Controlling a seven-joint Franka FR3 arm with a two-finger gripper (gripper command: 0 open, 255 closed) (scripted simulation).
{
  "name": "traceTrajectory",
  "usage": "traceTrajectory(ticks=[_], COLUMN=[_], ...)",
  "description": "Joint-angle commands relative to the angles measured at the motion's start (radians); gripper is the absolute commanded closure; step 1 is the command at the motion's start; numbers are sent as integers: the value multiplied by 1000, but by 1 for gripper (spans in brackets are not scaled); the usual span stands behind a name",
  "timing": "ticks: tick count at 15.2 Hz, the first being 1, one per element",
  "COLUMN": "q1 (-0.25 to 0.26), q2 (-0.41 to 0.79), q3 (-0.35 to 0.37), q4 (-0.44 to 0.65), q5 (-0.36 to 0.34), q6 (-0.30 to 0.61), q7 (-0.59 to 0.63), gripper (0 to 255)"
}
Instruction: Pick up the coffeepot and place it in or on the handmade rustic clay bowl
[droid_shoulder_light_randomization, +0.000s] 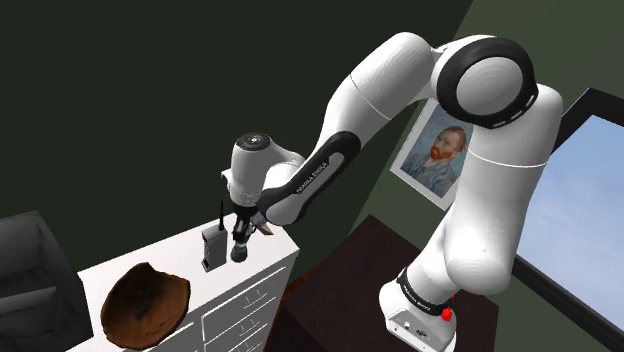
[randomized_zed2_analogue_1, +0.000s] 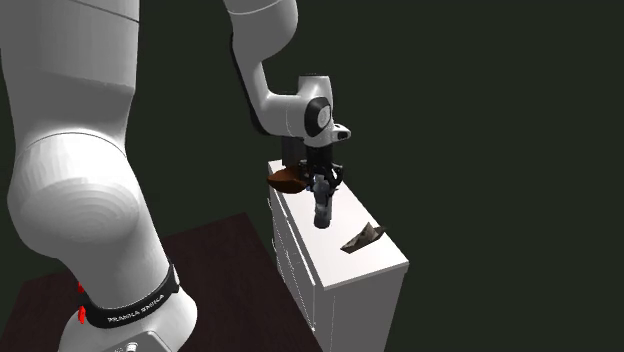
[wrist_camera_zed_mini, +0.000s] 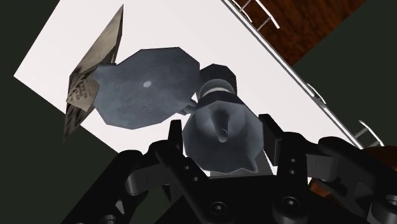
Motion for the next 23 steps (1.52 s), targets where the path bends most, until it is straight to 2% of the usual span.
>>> traceTrajectory(ticks=[1,11,23], q1=[-8,-37,-48], q2=[-26,-153,-288], q3=[12,57,79], q4=[-5,-10,16], q5=[17,109,198], q6=[-20,-136,-287], q7=[-13,-86,-158], gripper=[255,255,255])
